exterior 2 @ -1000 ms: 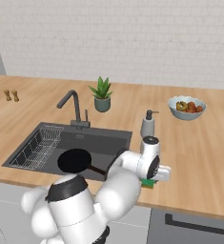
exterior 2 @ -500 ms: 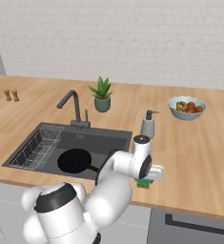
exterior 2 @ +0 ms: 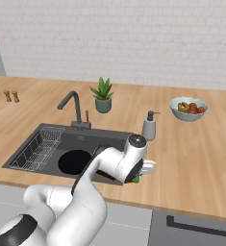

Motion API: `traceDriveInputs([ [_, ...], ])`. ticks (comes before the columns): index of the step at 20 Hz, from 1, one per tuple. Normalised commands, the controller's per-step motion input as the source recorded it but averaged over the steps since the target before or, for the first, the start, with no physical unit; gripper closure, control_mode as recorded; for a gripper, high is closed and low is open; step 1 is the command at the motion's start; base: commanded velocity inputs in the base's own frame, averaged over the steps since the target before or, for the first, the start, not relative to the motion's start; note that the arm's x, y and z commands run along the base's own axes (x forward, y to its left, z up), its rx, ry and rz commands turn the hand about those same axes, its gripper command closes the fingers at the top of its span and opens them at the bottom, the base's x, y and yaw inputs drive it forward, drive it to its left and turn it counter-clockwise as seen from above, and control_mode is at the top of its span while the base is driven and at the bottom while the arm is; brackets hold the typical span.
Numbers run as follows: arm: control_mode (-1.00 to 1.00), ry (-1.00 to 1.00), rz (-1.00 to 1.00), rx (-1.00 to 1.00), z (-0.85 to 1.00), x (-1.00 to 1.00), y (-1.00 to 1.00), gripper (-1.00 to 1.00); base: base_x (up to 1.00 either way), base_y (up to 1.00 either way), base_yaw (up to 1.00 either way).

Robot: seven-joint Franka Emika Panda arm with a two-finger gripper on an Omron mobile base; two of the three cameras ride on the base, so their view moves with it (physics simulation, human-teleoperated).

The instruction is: Pick the pan and sponge and place them into the sink. Then turn on the water.

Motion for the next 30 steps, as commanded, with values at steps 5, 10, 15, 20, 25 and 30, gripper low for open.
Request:
traceDriveInputs([
  [5, -1.0, -0.03, 0.32, 0.05, 0.58, 0.0, 0.54, 1.0, 0.0, 0.0, 0.0],
  [10, -1.0, 0.0, 0.26, 0.02, 0.26, 0.05, 0.56, 1.0, 0.0, 0.0, 0.0],
  [15, -1.0, -0.01, 0.15, 0.0, 0.0, 0.18, 0.38, 1.0, 0.0, 0.0, 0.0],
  [20, -1.0, 0.0, 0.06, 0.04, -0.09, 0.49, 0.24, 1.0, 0.0, 0.0, 0.0],
  [25, -1.0, 0.0, 0.02, 0.08, -0.12, 0.62, 0.23, 1.0, 0.0, 0.0, 0.0],
  [30, -1.0, 0.0, 0.0, 0.03, -0.16, 0.55, 0.52, 1.0, 0.0, 0.0, 0.0],
])
